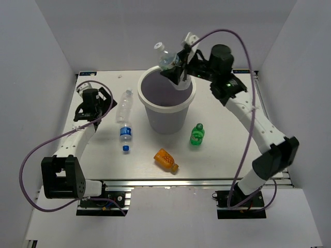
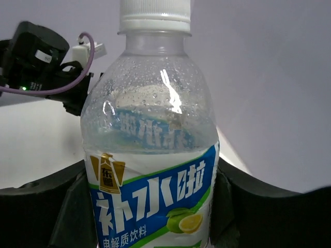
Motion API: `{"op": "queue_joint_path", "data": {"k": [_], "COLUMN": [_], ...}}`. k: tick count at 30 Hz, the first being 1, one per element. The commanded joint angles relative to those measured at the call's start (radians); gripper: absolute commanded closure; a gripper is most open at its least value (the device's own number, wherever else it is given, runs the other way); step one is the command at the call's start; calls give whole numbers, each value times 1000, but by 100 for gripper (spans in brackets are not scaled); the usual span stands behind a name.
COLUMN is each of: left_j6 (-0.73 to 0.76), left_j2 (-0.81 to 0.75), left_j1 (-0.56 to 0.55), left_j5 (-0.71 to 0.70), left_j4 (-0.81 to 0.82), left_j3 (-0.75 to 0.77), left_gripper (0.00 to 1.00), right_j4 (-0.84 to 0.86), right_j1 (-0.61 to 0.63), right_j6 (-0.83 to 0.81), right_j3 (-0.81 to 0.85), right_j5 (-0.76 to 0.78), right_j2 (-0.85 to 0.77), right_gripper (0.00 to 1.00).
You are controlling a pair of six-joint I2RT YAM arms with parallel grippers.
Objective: Put the plastic bottles in the bin
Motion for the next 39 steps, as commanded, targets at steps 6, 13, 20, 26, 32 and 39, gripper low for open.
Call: {"op": "queue_joint_path", "data": {"k": [6,13,20,26,32,39], "left_j6": [-33,-8,9,1,2,-27], "left_j2": [2,-18,-8,67,124,88], "left_j1": [-169,-203,-246,-257,-267,-272], "left_j5": [-6,-26,25,-15,-44,0], "left_j4": [-23,-37,-32,-76,-86,-92], "left_j3": [-105,-154,-193,-185,-188,-199], "left_gripper": [2,2,2,2,8,52], "right_j4": [-80,-104,-93,-23,100,7], "right_j1": [52,52,46,-32,-188,-256], "right_j6": [37,20,-11,109,256,259], "right_j3": [151,208,97,-199,-561,-766], "right_j5": [108,105,333,508,588,667], "right_j2": [177,183,56,-165,-407,-552], "right_gripper": [11,11,11,11,11,11]}}
